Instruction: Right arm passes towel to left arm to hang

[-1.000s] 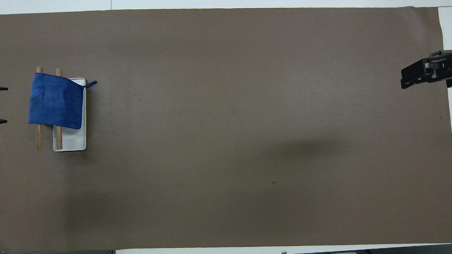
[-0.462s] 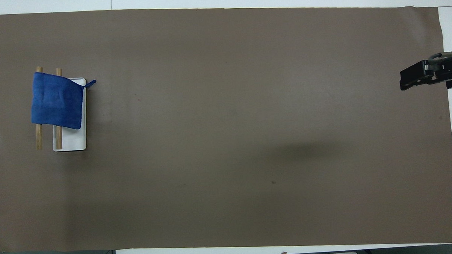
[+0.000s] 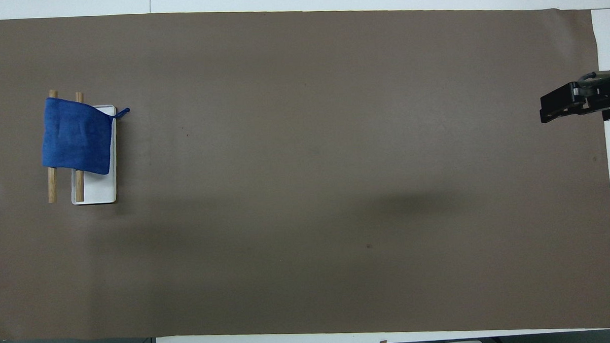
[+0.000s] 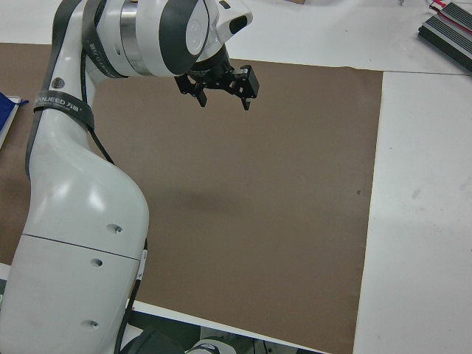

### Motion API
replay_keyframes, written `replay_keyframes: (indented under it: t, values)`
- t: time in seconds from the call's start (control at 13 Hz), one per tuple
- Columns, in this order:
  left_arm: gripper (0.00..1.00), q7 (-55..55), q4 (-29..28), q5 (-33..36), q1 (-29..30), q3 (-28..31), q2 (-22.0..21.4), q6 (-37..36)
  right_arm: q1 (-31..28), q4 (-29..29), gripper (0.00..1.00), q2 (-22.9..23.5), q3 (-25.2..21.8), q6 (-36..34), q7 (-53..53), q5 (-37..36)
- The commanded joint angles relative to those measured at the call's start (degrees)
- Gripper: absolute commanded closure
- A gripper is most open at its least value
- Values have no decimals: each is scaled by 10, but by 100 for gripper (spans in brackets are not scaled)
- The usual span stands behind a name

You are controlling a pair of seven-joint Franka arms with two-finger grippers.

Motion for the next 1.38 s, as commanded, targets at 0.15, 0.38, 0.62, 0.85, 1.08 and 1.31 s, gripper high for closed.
replay_keyframes:
  t: [0.15, 0.38, 0.62, 0.85, 1.08, 1.31]
  values:
    - [0, 76, 110, -4, -41, 3, 41, -140, -7, -6, 1, -7, 4, -4, -9, 2]
    - [0, 92, 111, -15, -42, 1, 45, -138, -7, -6, 1, -6, 4, -4, -9, 2]
    - [0, 105, 113, -17, -62, 10, 58, -127, -7, -6, 1, -6, 4, -4, -9, 2]
    - [0, 107, 106, -22, -75, 9, 49, -112, -7, -6, 1, -7, 4, -4, -9, 2]
    - [0, 106, 96, -22, -97, 19, 41, -112, -7, -6, 1, -7, 4, -4, -9, 2]
    - [0, 106, 96, -22, -106, 27, 41, -111, -7, -6, 1, -7, 4, -4, -9, 2]
